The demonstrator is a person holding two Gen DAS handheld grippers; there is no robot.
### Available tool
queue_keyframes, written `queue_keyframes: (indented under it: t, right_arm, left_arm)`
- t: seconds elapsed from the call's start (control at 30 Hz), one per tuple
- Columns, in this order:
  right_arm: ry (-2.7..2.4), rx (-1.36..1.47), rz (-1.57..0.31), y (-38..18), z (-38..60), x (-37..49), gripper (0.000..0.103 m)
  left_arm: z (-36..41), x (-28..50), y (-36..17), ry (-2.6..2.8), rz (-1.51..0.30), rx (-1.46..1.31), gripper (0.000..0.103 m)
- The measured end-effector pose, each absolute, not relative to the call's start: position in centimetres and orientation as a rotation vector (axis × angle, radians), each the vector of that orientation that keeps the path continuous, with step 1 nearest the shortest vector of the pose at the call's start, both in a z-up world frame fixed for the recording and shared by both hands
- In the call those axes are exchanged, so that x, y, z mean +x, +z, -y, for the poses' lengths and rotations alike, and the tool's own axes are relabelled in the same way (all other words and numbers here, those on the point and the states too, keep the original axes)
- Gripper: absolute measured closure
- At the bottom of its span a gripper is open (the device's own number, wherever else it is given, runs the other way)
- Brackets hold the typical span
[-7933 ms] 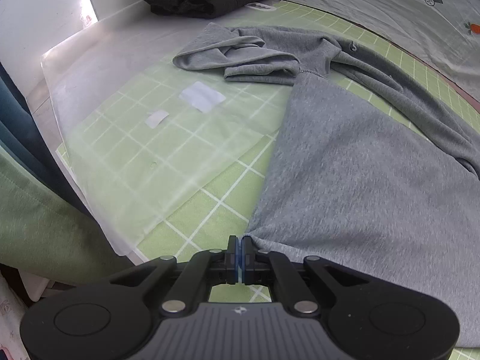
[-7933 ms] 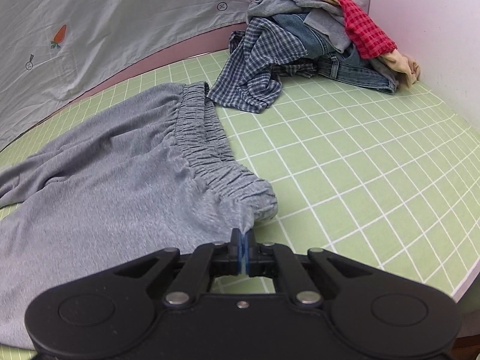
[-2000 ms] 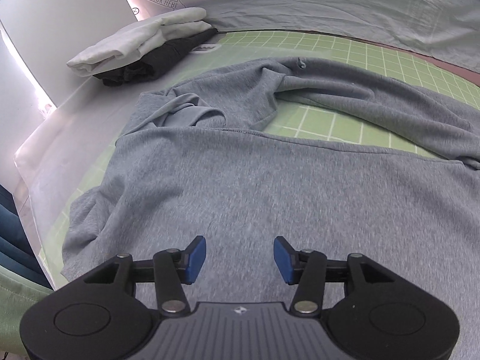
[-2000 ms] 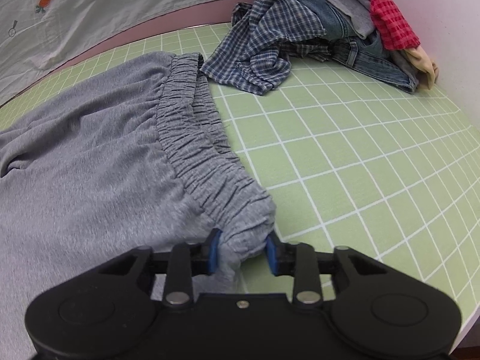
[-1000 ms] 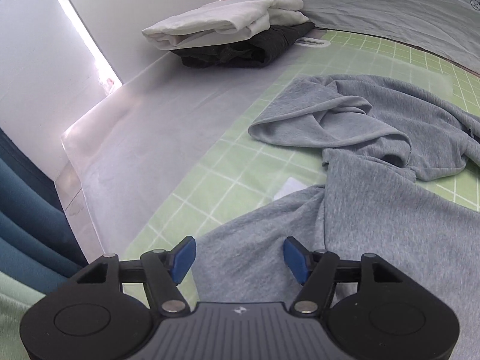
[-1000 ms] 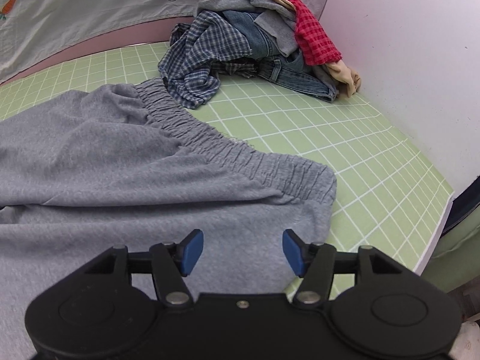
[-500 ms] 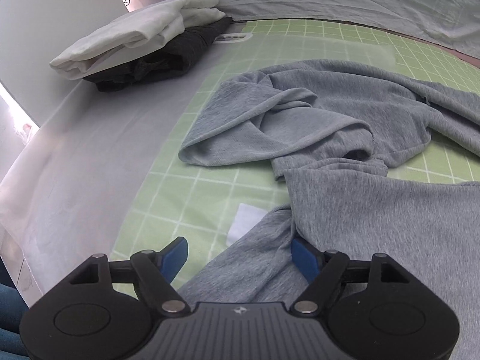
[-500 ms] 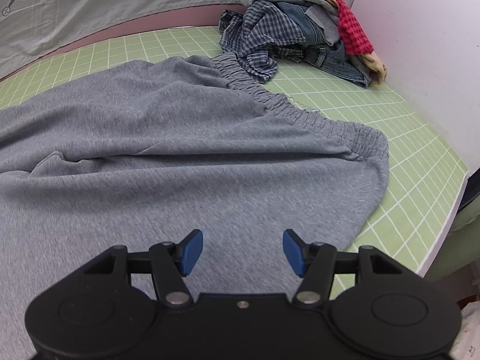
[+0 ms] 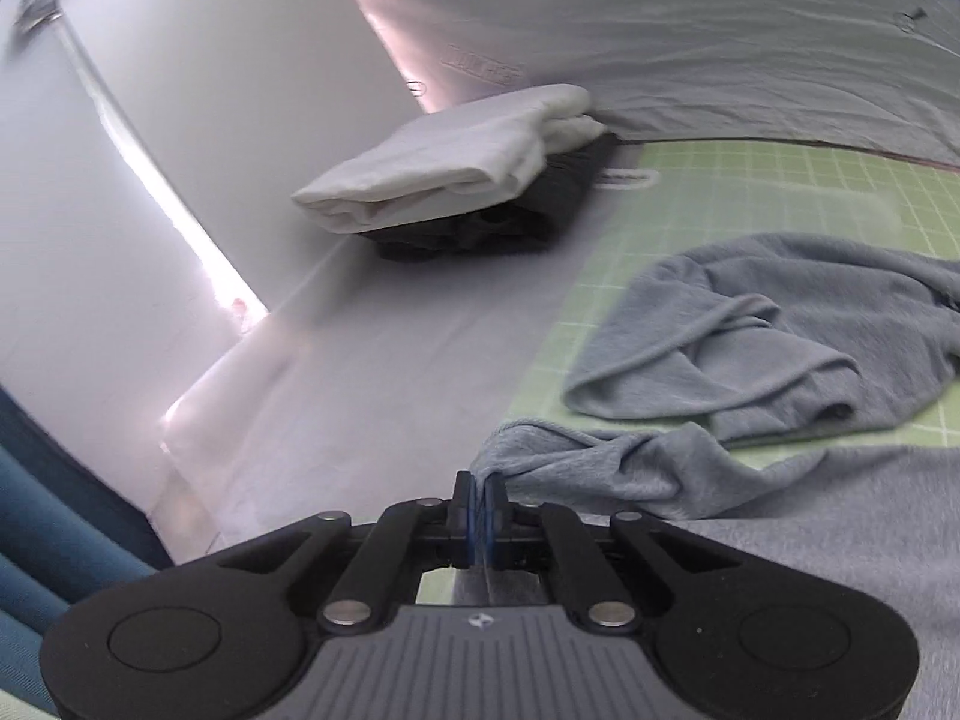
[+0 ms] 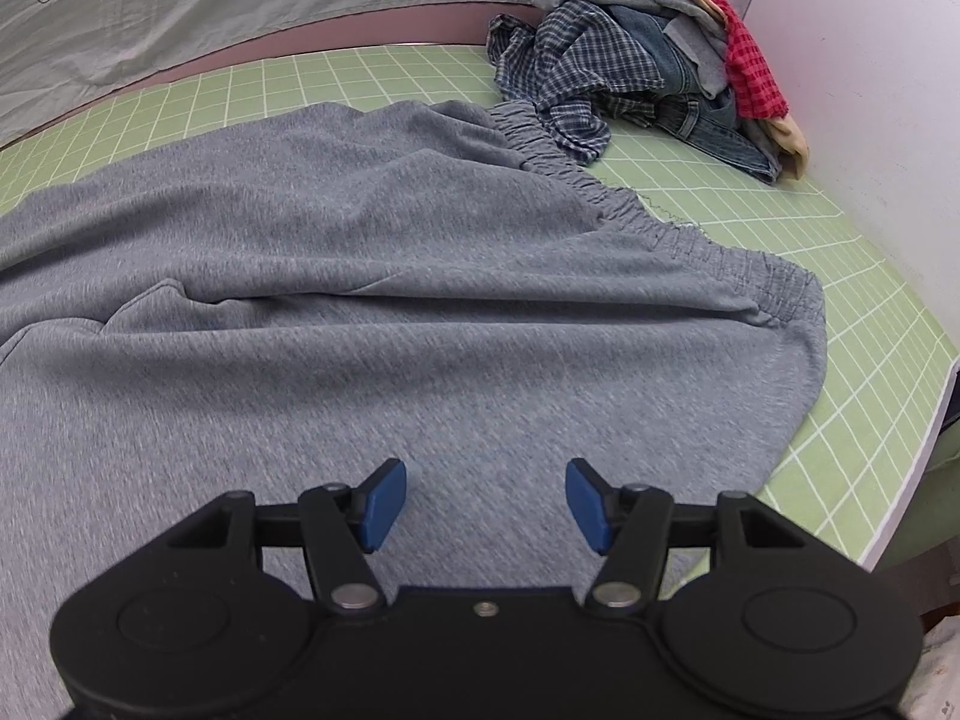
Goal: Fold clothes
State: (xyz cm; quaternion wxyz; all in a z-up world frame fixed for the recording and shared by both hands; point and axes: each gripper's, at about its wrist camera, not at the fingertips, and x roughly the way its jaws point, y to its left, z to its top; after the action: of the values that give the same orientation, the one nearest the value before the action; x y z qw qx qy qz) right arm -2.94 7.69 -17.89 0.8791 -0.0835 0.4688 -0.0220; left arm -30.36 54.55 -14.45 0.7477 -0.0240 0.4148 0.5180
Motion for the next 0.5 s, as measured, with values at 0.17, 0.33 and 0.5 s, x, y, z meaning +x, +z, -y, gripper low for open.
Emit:
queue_keyframes:
  t: [0.17, 0.33, 0.5]
  right_arm:
    - [-0.023, -0.173, -0.982, -18.2, -8.0, -2.9, 0.043]
    - [-0.011, -0.174, -0.980, -18.1, -7.5, -2.5, 0.043]
    - [-0.015, -0.145, -0.978, -17.9, -5.8, -1.9, 0.043]
  left_arm:
    - [-56.0, -31.7, -15.2, 1.242, -0.956, -0.071, 0.066]
    - [-54.4, -31.5, -15.7, 1.199, -0.949, -0.194, 0.040]
    - [-50.0, -28.3, -16.5, 1.081, -0.963, -0.243, 0.035]
